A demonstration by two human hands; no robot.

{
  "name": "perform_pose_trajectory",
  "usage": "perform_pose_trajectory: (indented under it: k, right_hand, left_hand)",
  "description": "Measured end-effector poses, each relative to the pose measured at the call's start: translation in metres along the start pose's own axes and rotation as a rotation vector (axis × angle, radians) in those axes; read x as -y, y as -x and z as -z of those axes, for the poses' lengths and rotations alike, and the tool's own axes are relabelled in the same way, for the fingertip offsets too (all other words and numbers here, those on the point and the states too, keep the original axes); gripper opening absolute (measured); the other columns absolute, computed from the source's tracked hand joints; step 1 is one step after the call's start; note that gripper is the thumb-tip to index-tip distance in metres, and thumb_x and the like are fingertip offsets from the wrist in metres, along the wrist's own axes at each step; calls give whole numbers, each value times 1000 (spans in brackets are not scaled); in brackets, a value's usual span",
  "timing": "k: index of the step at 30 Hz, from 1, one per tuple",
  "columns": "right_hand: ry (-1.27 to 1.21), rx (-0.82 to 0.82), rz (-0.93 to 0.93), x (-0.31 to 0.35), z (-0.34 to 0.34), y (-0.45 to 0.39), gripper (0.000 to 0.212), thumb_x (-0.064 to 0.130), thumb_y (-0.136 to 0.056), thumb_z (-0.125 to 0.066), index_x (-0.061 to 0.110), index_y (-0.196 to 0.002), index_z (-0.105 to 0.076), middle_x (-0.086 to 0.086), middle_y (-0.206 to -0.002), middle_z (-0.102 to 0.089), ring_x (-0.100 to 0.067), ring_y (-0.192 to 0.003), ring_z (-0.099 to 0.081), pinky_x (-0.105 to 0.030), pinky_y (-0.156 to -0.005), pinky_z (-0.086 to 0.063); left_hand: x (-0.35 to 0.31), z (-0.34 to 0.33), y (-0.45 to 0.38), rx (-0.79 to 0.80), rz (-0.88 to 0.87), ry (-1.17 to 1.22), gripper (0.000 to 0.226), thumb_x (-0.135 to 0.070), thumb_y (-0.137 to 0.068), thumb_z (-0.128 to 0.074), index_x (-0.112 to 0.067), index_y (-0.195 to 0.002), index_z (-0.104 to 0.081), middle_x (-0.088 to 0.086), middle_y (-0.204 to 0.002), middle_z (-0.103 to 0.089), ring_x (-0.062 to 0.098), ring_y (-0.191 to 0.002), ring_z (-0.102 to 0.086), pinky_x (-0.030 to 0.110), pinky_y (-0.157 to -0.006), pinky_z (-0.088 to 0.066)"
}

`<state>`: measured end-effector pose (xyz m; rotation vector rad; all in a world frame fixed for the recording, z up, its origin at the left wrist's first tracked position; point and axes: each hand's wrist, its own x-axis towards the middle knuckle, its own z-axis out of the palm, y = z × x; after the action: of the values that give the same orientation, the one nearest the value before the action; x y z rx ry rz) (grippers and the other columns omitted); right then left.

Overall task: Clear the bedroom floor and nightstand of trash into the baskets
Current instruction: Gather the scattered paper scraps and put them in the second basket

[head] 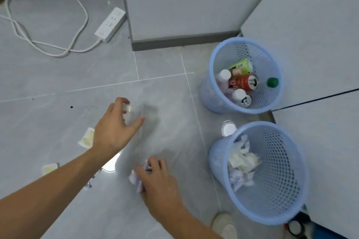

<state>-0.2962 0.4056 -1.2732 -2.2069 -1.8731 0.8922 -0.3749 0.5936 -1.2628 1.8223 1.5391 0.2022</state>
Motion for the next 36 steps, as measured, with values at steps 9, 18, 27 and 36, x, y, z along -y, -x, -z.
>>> perform_pose_trajectory:
  k: [9,18,27,36]
  right_hand:
    - [-141,-268,-232,-22,141,95,25,40,-71,-61,48,-91,-50,13,-89,-48,-11,-78,-57,-17,-42,-41]
    - [-178,-395,-457,-151,167,119,52,29,-86,-76,43,-129,-50,7,-127,-46,-14,-114,-52,-22,-63,-55]
    - [-212,-215,-599,-199,150,103,71,41,-85,-78,31,-147,-44,-7,-137,-42,-31,-124,-42,-46,-92,-48]
    - [79,-448,-373,-79,178,76,37,26,-87,-53,9,-120,-52,-19,-114,-54,-35,-103,-46,-48,-91,-38]
  left_hand:
    - [-272,3,3,-58,-377,238,57,-52,-83,-75,-34,-125,-41,-12,-98,-54,14,-87,-55,32,-68,-42]
    - [-332,-92,-63,108,-372,-191,76,-45,-81,-72,-25,-147,-40,10,-142,-52,34,-133,-44,47,-100,-44]
    - [-194,-11,29,46,-430,-126,55,-36,-92,-65,-28,-142,-43,-1,-137,-52,22,-125,-52,41,-95,-51]
    - [13,140,107,-72,111,-77,30,-32,-94,-62,-33,-122,-54,-12,-108,-65,13,-95,-63,37,-80,-52]
